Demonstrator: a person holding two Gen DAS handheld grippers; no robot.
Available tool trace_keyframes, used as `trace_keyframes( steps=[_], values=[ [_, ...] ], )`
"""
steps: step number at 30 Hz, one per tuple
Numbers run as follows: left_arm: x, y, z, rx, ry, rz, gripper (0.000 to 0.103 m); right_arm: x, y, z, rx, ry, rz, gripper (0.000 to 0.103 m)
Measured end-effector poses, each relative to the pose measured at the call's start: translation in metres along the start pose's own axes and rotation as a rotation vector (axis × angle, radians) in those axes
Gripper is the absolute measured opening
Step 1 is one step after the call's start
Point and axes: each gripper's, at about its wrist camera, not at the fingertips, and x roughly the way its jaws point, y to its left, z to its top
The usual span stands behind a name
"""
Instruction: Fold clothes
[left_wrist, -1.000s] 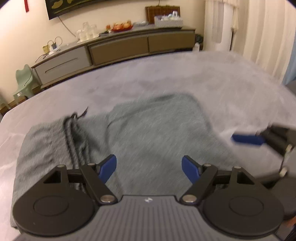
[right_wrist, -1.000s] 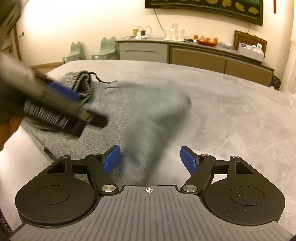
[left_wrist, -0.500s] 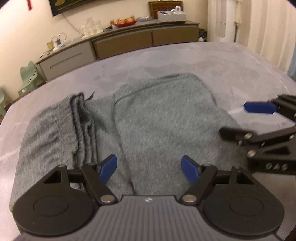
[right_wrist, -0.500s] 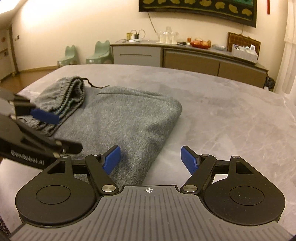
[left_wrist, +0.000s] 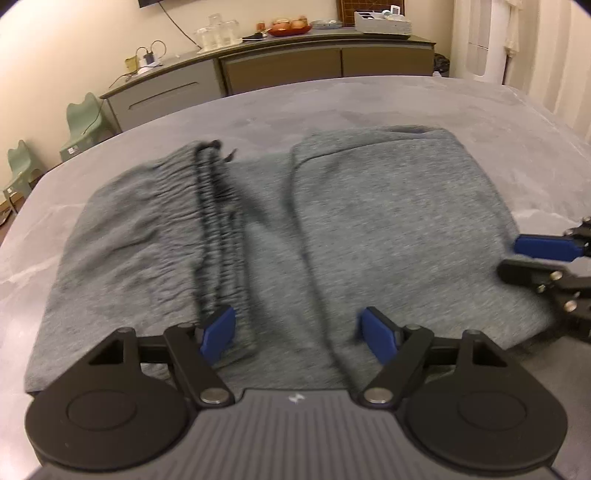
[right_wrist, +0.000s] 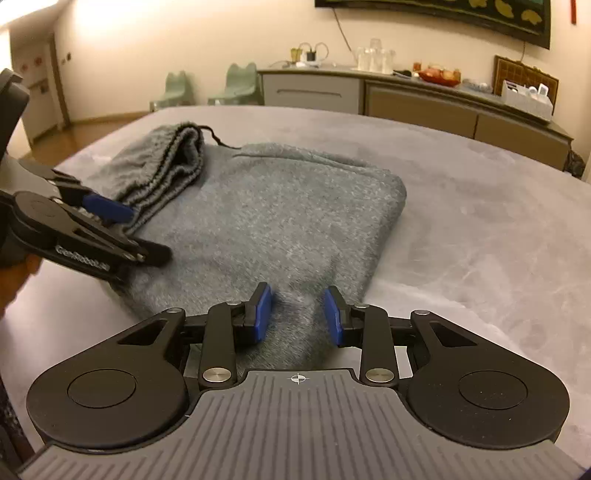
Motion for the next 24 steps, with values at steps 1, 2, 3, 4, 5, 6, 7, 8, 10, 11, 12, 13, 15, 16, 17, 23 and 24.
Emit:
trace_keyframes(
  steps=[1,2,3,4,5,6,7,8,10,11,12,13,15,16,17,23,24],
  values=[
    [-0.003,0.002,0.000,-0.003,0.006,-0.003,0.073,-0.001,-0.001,0.001,0.003,0.004,0.000,0.033],
    [-0.006,0.004,0.003,-0.009,-0.002,-0.011,0.070,-0.003,-0.001,0.001,0.007,0.009,-0.001,0.033],
    [-0.011,0.007,0.005,-0.017,-0.013,-0.019,0.070,-0.006,-0.003,0.004,0.017,0.006,0.006,0.034],
    [-0.016,0.010,0.011,-0.032,-0.043,-0.033,0.070,-0.009,-0.005,0.007,0.028,0.000,0.016,0.034],
    [-0.018,0.013,0.020,-0.048,-0.067,-0.048,0.070,-0.015,-0.008,0.013,0.039,-0.027,0.020,0.034],
    [-0.020,0.016,0.029,-0.063,-0.089,-0.062,0.070,-0.020,-0.011,0.022,0.032,-0.052,0.019,0.035],
    [-0.018,0.016,0.041,-0.072,-0.102,-0.059,0.070,-0.023,-0.013,0.031,0.019,-0.074,0.016,0.036],
    [-0.012,0.014,0.055,-0.069,-0.110,-0.055,0.070,-0.022,-0.014,0.040,0.002,-0.085,0.008,0.036],
    [0.004,0.010,0.082,-0.072,-0.118,-0.053,0.070,-0.016,-0.017,0.056,-0.031,-0.092,-0.004,0.036],
    [0.015,0.006,0.094,-0.076,-0.113,-0.052,0.070,-0.009,-0.019,0.061,-0.043,-0.091,-0.012,0.036],
    [0.027,0.002,0.104,-0.068,-0.102,-0.048,0.070,-0.002,-0.021,0.066,-0.055,-0.092,-0.022,0.036],
    [0.040,-0.003,0.111,-0.057,-0.092,-0.033,0.070,0.008,-0.022,0.070,-0.068,-0.091,-0.036,0.036],
    [0.065,-0.008,0.121,-0.036,-0.062,-0.003,0.070,0.028,-0.024,0.074,-0.082,-0.099,-0.051,0.036],
    [0.077,-0.009,0.123,-0.028,-0.041,0.010,0.071,0.038,-0.024,0.074,-0.088,-0.101,-0.047,0.036],
    [0.090,-0.010,0.125,-0.019,-0.020,0.024,0.074,0.049,-0.026,0.073,-0.088,-0.090,-0.033,0.036],
    [0.099,-0.002,0.129,-0.023,-0.009,0.019,0.077,0.084,-0.035,0.071,-0.080,0.042,-0.044,0.037],
    [0.092,0.002,0.131,-0.027,-0.010,0.023,0.071,0.083,-0.035,0.072,-0.077,0.049,-0.048,0.037]
  ],
)
